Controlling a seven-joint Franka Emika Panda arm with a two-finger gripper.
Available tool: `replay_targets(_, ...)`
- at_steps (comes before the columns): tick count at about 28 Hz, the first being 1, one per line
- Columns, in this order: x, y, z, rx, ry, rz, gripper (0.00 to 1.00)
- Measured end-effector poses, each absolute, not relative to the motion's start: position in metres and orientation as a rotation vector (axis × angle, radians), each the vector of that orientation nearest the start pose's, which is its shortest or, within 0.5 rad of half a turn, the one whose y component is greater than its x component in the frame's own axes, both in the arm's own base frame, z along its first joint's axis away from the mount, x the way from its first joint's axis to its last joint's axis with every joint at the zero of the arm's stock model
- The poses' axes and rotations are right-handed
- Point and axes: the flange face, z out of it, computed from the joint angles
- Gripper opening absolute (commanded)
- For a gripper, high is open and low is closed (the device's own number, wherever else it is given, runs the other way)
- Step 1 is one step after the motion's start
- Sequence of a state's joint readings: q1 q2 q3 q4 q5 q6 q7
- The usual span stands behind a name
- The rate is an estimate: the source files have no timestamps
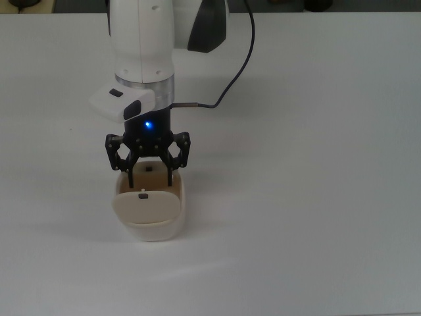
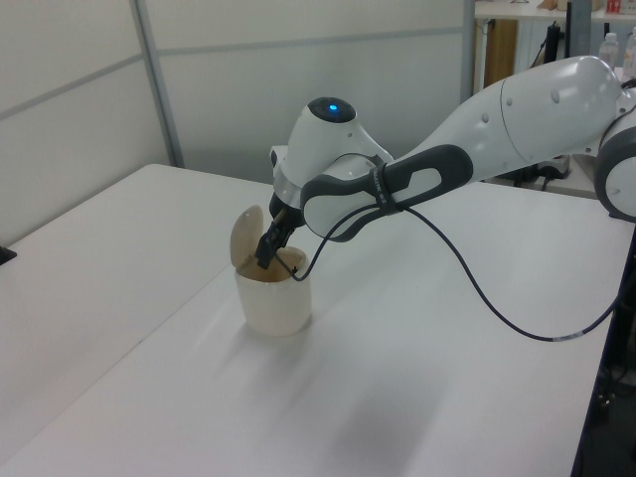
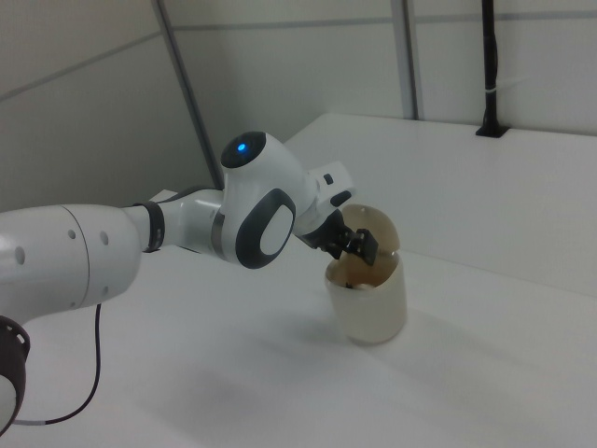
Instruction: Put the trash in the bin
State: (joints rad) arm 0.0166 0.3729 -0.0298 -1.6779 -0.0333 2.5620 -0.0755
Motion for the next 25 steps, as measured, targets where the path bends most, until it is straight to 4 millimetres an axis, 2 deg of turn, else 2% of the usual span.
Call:
replay_targets(6,0.699,-0.007,0.45,-3.076,-0.09,-0.804,1.0)
replay_targets(10,0.691,-0.012,0.458,-3.103,-0.076,-0.694,1.0)
replay_targets(20,0.648,-0.037,0.511,-3.172,-0.026,-0.376,1.0)
replay_targets(25,0.616,-0.051,0.56,-3.181,-0.023,-0.281,1.0)
